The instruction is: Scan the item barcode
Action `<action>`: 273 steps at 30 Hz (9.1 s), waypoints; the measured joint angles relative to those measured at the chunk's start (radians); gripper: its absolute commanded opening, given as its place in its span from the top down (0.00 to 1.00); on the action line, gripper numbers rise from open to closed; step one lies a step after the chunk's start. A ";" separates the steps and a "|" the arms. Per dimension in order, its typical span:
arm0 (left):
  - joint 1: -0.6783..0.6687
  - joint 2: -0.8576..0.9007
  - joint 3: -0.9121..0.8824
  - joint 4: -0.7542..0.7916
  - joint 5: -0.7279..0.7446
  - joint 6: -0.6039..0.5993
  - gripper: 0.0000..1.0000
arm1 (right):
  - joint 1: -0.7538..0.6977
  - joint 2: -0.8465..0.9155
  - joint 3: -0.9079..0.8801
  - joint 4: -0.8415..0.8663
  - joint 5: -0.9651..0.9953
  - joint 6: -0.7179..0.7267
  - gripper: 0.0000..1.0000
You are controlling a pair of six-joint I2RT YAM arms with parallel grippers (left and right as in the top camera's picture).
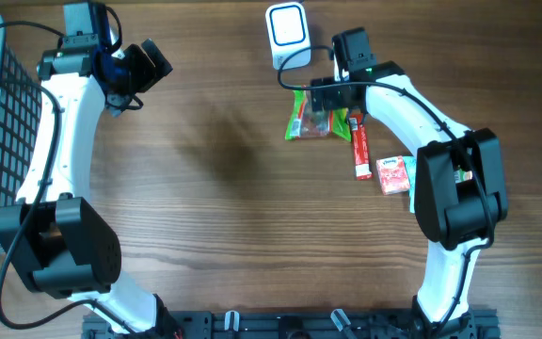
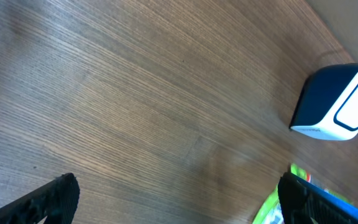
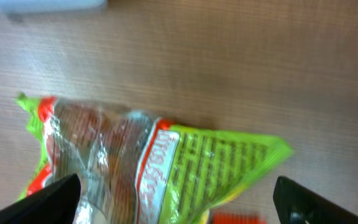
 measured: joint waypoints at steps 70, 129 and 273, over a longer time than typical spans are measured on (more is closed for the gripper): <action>0.000 0.000 0.000 0.000 0.000 0.000 0.00 | 0.001 -1.644 -0.157 -0.275 0.058 0.003 0.00; 0.000 0.000 0.000 0.000 0.000 0.000 0.00 | -0.127 -2.095 -1.537 0.494 -0.103 -0.183 0.00; -0.062 -1.814 -1.610 0.813 -0.143 0.425 0.00 | -0.127 -2.093 -1.537 0.494 -0.103 -0.198 0.00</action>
